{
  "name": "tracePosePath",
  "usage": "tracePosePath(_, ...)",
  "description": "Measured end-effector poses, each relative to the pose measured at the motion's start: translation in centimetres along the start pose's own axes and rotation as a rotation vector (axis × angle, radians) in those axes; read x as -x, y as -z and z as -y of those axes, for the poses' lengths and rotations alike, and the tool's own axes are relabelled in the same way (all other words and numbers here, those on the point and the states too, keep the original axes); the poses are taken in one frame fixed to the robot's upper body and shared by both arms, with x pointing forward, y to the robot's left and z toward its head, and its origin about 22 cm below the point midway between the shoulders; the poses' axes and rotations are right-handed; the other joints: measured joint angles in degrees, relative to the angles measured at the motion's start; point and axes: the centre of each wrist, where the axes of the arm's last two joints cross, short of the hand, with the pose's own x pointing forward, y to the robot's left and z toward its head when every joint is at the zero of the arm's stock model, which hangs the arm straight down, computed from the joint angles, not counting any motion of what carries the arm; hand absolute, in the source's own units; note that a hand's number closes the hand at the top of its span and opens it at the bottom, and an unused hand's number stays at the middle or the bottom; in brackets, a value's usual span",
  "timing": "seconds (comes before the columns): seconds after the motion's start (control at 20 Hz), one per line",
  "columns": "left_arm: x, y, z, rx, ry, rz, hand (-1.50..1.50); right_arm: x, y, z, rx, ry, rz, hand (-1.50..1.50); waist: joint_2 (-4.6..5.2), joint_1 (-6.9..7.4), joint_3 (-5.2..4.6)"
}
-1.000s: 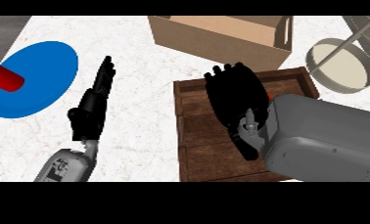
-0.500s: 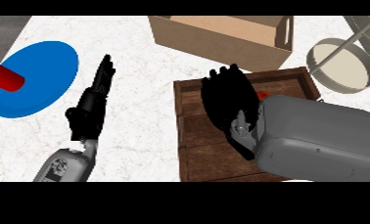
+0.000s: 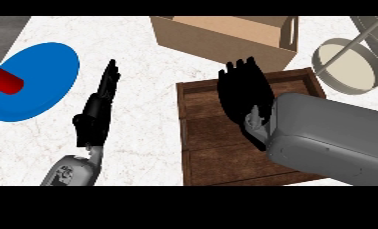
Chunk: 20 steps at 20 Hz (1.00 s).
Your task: Pick the tomato from the tray and place it in the tiered basket
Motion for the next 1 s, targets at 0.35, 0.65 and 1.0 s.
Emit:
tracePosePath(0.35,-0.3,-0.2,0.0,-0.002,-0.003,0.004,0.00,1.7,0.6,-1.5,-0.042,0.033,-0.020,-1.50,0.04,-0.04,0.02)
tracePosePath(0.65,-0.8,0.2,-0.2,0.000,-0.002,0.009,0.00,2.4,0.6,-2.5,-0.042,0.052,-0.008,-1.50,0.16,0.18,0.04)
tracePosePath(1.0,-0.5,0.5,-0.2,0.006,-0.002,0.004,0.00,2.3,0.8,-3.1,-0.047,0.080,0.006,-1.50,0.20,0.26,0.03)
